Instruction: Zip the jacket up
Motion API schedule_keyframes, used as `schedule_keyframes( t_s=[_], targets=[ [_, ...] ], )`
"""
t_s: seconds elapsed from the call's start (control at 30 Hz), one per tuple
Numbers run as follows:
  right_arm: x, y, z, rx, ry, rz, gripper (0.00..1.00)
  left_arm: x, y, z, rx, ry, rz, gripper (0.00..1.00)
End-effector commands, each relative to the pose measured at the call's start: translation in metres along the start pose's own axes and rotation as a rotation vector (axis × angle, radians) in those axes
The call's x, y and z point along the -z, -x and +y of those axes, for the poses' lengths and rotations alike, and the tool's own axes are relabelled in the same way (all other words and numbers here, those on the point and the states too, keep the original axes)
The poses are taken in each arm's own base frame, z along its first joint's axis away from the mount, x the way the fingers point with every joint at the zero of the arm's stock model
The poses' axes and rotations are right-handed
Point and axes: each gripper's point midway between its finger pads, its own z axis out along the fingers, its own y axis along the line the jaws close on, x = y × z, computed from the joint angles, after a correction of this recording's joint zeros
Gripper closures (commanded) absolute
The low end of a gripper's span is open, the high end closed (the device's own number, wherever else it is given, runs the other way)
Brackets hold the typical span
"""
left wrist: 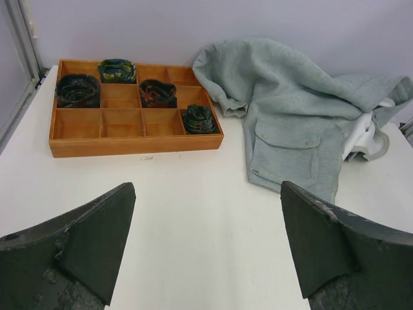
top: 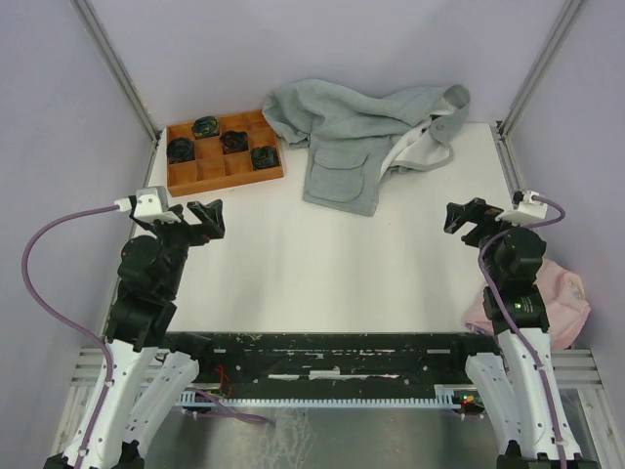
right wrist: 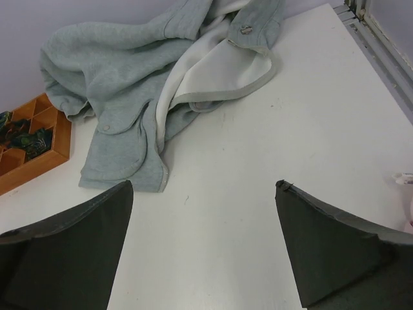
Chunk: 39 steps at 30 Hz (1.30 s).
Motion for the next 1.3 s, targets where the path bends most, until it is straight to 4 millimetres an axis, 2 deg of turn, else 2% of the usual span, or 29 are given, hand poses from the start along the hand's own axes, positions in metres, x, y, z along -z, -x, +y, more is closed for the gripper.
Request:
schedule_keyframes(
  t_s=[0.0, 0.37, 0.53, 0.7, 0.8, 0.9, 1.1, 1.23, 1.27],
  targets=[
    [0.000, 0.027, 0.012, -0.018, 0.038, -0.082, 0.01, -0.003, 0.013, -0.002, 0.015, -0.002, -0.052, 0.01],
    [-0.009, 0.018, 0.011, -0.033, 0.040, -0.052, 0.01, -0.002, 0.012, -0.001, 0.029, 0.009, -0.050, 0.01],
    [-0.022, 0.006, 0.014, -0.048, 0.054, 0.004, 0.01, -0.003, 0.012, -0.004, 0.025, -0.010, -0.046, 0.01],
    [-0.046, -0.009, 0.030, -0.071, 0.125, 0.095, 0.01, -0.002, 0.011, -0.007, 0.024, -0.026, -0.045, 0.01],
    [-0.066, -0.024, 0.032, -0.108, 0.122, 0.175, 0.01, -0.001, 0.012, -0.008, 0.025, -0.033, -0.051, 0.01],
    [-0.091, -0.039, 0.049, -0.176, 0.197, 0.257, 0.01, -0.001, 0.011, -0.011, 0.024, -0.045, -0.046, 0.01],
    [-0.171, -0.077, 0.064, -0.294, 0.232, 0.465, 0.01, -0.002, 0.008, -0.016, 0.018, -0.067, -0.035, 0.01],
    [-0.215, -0.087, 0.063, -0.360, 0.233, 0.416, 0.01, -0.004, 0.004, -0.018, 0.014, -0.075, -0.022, 0.01],
    [-0.227, -0.097, 0.058, -0.370, 0.213, 0.429, 0.01, -0.004, 0.003, -0.018, 0.013, -0.076, -0.019, 0.01]
  ],
)
